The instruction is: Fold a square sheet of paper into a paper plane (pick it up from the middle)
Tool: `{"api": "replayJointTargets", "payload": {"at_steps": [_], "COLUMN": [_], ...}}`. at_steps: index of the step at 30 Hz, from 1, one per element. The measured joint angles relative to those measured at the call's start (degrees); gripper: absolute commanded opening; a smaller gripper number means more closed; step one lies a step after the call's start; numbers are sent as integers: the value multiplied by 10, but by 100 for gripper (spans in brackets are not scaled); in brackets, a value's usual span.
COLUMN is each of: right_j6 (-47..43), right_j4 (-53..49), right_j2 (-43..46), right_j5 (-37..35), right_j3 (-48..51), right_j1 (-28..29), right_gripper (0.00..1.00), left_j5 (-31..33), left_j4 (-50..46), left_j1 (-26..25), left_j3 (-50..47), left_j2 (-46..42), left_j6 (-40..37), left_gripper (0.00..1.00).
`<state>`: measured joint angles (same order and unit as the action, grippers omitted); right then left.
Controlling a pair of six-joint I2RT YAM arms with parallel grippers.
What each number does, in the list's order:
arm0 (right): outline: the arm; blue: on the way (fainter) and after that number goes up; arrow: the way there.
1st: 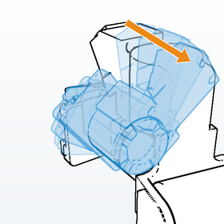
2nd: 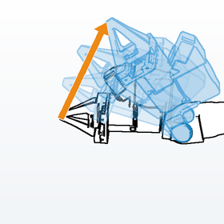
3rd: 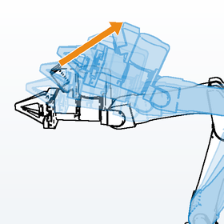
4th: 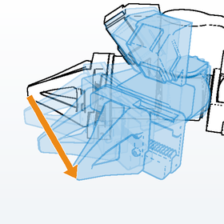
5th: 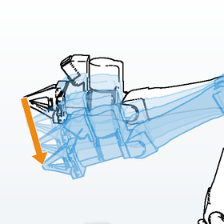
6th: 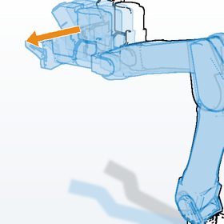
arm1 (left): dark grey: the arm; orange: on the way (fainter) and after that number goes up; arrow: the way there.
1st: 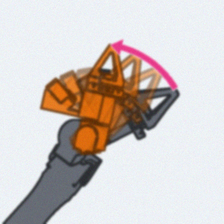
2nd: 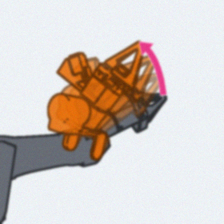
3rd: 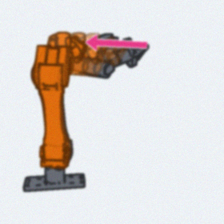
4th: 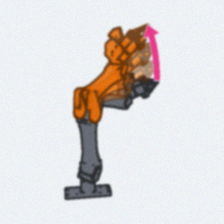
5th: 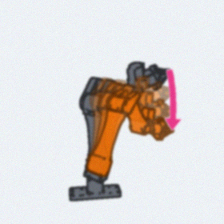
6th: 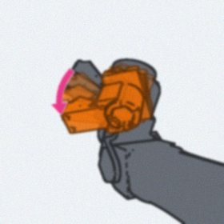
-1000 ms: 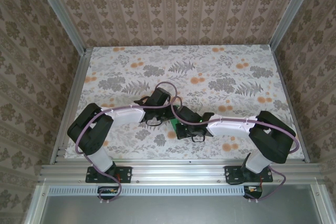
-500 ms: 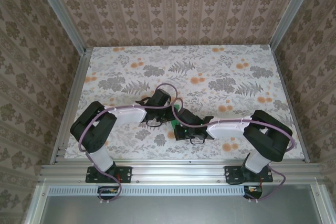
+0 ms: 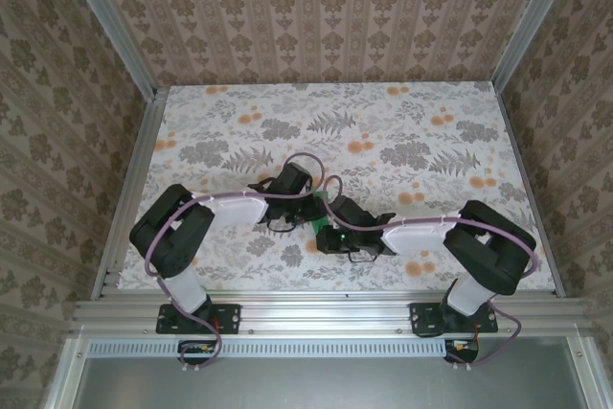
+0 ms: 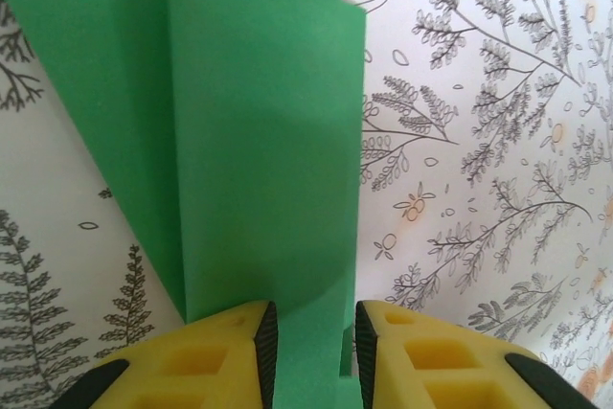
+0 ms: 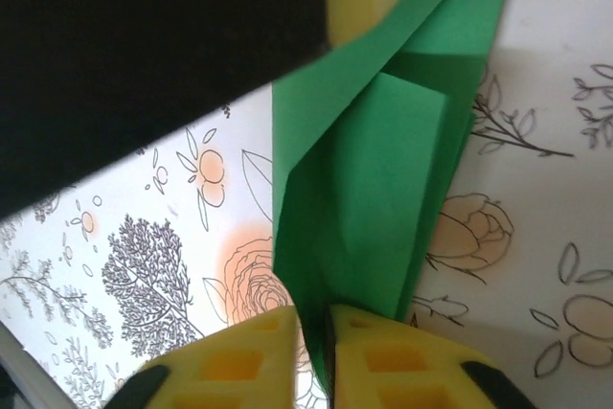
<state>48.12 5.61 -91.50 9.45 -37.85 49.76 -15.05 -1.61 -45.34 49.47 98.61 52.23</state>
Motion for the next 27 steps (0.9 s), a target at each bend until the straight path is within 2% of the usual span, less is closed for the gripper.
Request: {"api": "replayJointTargets", "payload": {"at_steps": [7, 16, 18, 27], "right_j6": [-29, -99, -111, -155], "right_j4": [-4, -73, -78, -80], "right_j2": [46, 45, 45, 45], "right_j5": [-14, -65, -74, -96], "right_j3": [12, -9, -13, -16], "right_j1": [0, 25, 30, 53], "right_gripper": [29, 31, 34, 37], "left_j5": [0, 0, -1, -2], "left_j4": [0, 0, 0, -1], "left_j1": [0, 0, 0, 1], "left_j3": [0, 0, 1, 5], "left_j2": [5, 5, 5, 5], "left_j6": [0, 0, 0, 0], "left_gripper": [30, 30, 30, 30]}}
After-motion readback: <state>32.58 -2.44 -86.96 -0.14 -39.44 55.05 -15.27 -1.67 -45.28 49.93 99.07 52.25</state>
